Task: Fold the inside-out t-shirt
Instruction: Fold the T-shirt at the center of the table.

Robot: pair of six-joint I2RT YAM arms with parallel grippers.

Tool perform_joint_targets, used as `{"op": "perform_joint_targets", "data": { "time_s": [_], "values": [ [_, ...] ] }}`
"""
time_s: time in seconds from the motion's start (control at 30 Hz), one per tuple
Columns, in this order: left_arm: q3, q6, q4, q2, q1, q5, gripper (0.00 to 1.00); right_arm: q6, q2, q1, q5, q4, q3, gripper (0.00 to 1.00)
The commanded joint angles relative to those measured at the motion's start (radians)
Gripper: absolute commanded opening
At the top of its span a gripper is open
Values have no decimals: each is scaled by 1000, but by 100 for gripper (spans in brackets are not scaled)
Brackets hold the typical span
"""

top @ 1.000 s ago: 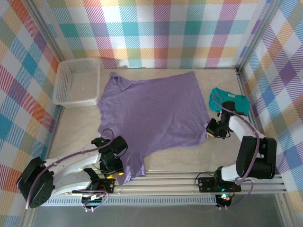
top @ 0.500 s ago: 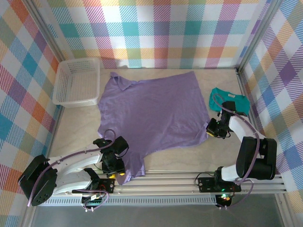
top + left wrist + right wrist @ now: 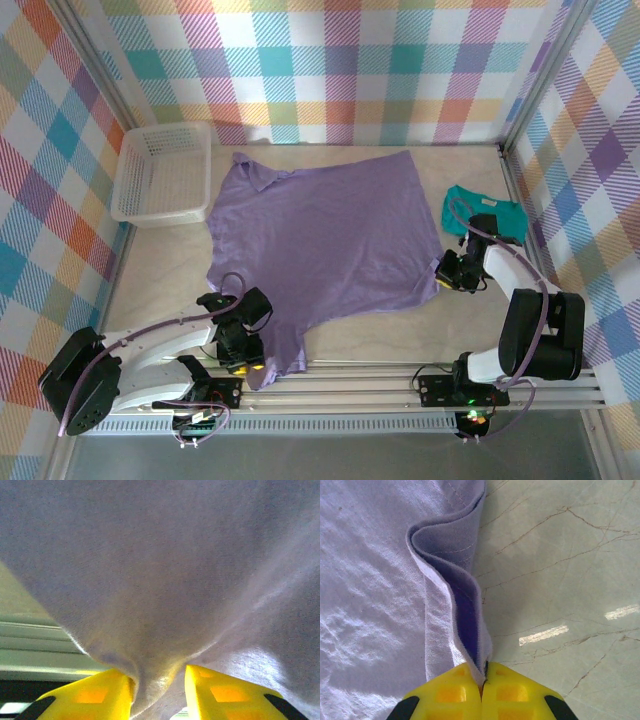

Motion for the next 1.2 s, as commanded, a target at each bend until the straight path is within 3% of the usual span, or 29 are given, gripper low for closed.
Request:
{"op": "perform_joint_targets", "data": {
  "time_s": [0.0,0.3,0.47,0.63,0.77,0.97,1.17],
  "values": [
    [-26,7,15,11,-16,15,31,-23,-3,1,-19,2,18,1],
    [-20,22,-33,7,-15,-8,29,-25,-7,0,-18,1,17,1],
    [-27,18,-26,-3,-17,-5,19,-25,-5,2,-17,2,18,1],
    [-9,16,-40,-40,-14,-22,1,-25,-20,0,-15,-4,30,1],
    [30,-8,-54,-113,5,-54,0,-27,-42,0,-20,-15,48,1],
    [166,66,-104,-211,204,-51,0,-49,-54,1,-59,-46,130,2],
    [308,225,-102,-161,418,-28,0,-54,-4,1,-86,-39,220,3]
  ]
}}
